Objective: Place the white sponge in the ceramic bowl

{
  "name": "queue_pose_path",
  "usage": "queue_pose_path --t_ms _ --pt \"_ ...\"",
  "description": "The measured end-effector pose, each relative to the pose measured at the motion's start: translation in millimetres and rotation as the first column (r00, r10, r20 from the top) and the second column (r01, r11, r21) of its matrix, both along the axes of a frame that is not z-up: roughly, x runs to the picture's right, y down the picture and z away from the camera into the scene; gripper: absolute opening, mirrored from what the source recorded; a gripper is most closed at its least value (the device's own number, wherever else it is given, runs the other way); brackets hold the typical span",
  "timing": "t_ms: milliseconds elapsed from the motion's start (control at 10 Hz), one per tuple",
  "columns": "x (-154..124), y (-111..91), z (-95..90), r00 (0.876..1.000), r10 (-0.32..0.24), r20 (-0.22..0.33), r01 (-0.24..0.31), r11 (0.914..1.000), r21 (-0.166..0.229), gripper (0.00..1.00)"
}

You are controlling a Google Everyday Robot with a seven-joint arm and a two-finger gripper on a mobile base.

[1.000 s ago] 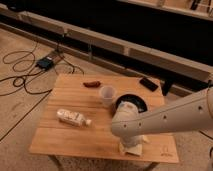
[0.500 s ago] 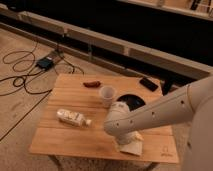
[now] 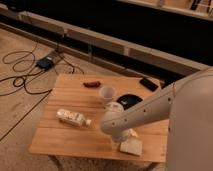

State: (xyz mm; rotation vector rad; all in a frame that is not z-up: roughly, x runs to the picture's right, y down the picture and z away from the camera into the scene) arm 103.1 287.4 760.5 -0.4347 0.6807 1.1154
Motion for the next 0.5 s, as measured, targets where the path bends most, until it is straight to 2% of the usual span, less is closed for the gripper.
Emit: queue_pose_path --t_ms 500 --pt "16.5 -2.2 13.4 0.999 0.034 -0.034 -0.034 0.9993 0.014 0.80"
